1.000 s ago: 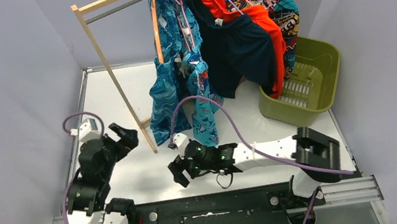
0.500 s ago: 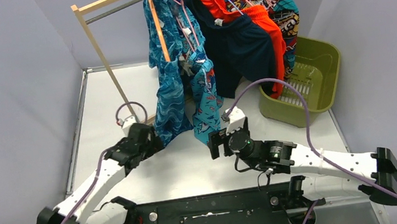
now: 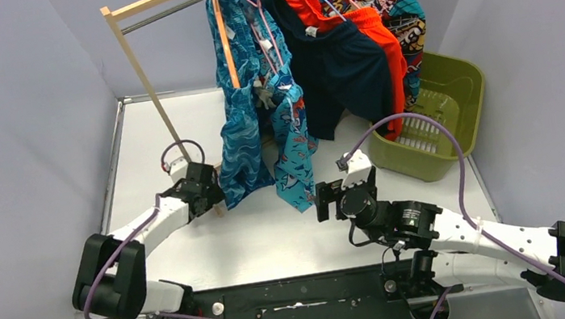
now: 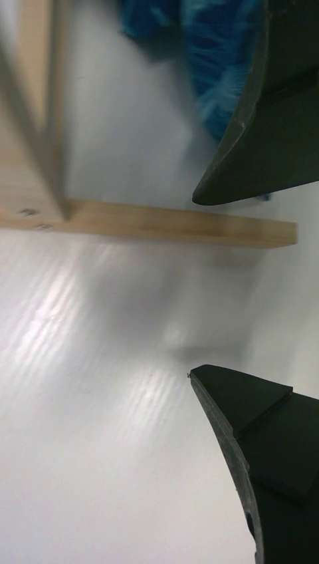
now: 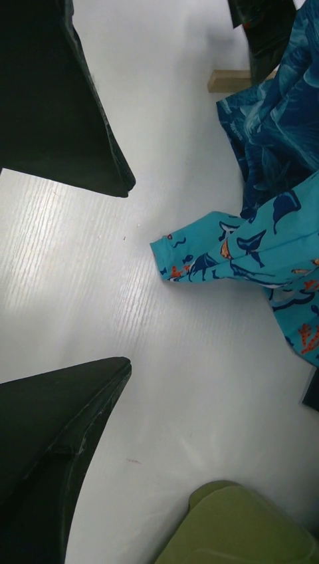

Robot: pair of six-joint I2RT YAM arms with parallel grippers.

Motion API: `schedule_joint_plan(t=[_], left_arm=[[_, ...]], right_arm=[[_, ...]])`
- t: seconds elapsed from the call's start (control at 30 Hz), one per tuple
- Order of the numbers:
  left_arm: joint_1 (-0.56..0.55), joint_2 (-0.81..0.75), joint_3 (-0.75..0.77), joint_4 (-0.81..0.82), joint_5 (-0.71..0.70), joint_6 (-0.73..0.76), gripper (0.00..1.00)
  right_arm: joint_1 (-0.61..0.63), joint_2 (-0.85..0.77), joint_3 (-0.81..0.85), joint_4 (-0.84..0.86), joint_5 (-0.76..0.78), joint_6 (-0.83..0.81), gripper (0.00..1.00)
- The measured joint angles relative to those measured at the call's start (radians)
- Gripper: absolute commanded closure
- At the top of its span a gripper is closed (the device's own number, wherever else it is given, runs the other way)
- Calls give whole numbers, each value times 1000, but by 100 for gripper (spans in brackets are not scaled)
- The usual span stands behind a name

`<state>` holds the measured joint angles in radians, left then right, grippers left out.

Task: Remove the shorts from the hanger
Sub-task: Adjust the clothes rod at the center of the board.

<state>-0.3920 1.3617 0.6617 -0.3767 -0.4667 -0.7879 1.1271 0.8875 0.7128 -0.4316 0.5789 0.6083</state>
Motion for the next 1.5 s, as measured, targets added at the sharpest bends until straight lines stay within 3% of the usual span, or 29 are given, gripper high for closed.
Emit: schedule_joint_plan(t=[0.13,0.37,0.53,0.9,1.0,1.17,1.27,1.37,1.5], left_arm=[[107,82,42,80,2,48,10],[164,256,170,193,-2,126,15],[262,359,262,256,38,178,16],[391,524,447,308,130,269,17],[417,558,484,315,138,277,18],[488,560,469,344,201,269,24],[504,552,446,379,217,270,34],[510,547,434,391,233,267,38],[517,521,393,409,250,262,41]], right_arm=[[-9,-41,-15,-38,18,7,0],[-39,-114,-26,-96,36,11,0],[-47,-135,-26,-148,56,40,2],[-157,-138,53,-385,182,135,2],[-266,-136,113,-394,186,96,2],[-558,-87,181,-351,79,-32,2],[-775,-18,216,-308,-61,-114,2],[-966,76,236,-262,-230,-178,2],[-1077,192,282,-254,-386,-217,2]])
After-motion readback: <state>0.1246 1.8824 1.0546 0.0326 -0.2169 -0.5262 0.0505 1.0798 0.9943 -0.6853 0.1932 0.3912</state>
